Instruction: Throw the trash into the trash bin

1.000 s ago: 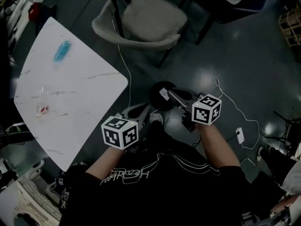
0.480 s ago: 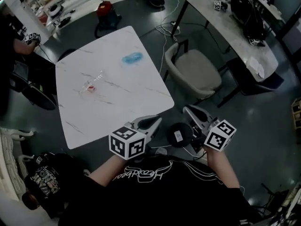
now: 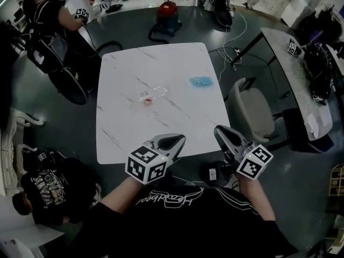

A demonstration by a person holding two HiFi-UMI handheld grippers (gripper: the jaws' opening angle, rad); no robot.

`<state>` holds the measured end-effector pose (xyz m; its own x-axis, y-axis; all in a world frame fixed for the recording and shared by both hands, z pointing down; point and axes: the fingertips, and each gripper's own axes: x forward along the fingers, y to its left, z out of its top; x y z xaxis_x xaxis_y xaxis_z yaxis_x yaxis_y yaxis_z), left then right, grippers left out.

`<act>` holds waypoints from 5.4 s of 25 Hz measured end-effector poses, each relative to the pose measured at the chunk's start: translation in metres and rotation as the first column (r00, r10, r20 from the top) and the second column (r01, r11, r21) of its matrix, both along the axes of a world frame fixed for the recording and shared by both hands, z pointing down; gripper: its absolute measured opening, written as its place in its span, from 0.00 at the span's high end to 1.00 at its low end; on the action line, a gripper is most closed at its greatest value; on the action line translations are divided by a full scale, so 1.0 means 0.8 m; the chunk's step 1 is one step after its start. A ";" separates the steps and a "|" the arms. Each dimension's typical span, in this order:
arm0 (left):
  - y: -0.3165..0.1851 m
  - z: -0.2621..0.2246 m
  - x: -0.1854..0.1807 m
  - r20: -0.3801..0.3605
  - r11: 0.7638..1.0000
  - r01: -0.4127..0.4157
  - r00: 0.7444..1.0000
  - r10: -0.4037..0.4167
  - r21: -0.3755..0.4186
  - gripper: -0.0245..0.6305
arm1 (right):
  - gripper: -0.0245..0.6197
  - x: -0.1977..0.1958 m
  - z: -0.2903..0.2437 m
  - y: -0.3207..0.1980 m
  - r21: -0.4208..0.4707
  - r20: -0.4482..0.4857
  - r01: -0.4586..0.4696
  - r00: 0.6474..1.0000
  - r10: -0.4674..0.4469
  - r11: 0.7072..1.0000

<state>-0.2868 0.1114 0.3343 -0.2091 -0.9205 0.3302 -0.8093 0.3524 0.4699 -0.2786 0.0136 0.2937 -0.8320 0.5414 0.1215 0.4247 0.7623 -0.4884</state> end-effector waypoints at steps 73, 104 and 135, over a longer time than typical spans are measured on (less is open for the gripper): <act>0.117 0.124 -0.193 0.066 0.987 0.049 0.997 -0.039 -0.153 0.75 | 0.91 -0.072 0.127 0.026 -0.252 -0.276 -0.228 0.948 0.156 0.941; -0.193 0.035 0.291 0.207 0.814 -0.524 0.792 0.574 -0.250 0.75 | 0.91 0.454 0.064 -0.224 -0.345 -0.109 -0.715 0.674 0.731 0.608; -0.269 0.538 0.322 -0.170 0.483 -0.579 0.738 0.653 -0.657 0.75 | 0.91 0.512 0.584 -0.232 0.228 -0.589 -0.727 0.427 0.686 0.648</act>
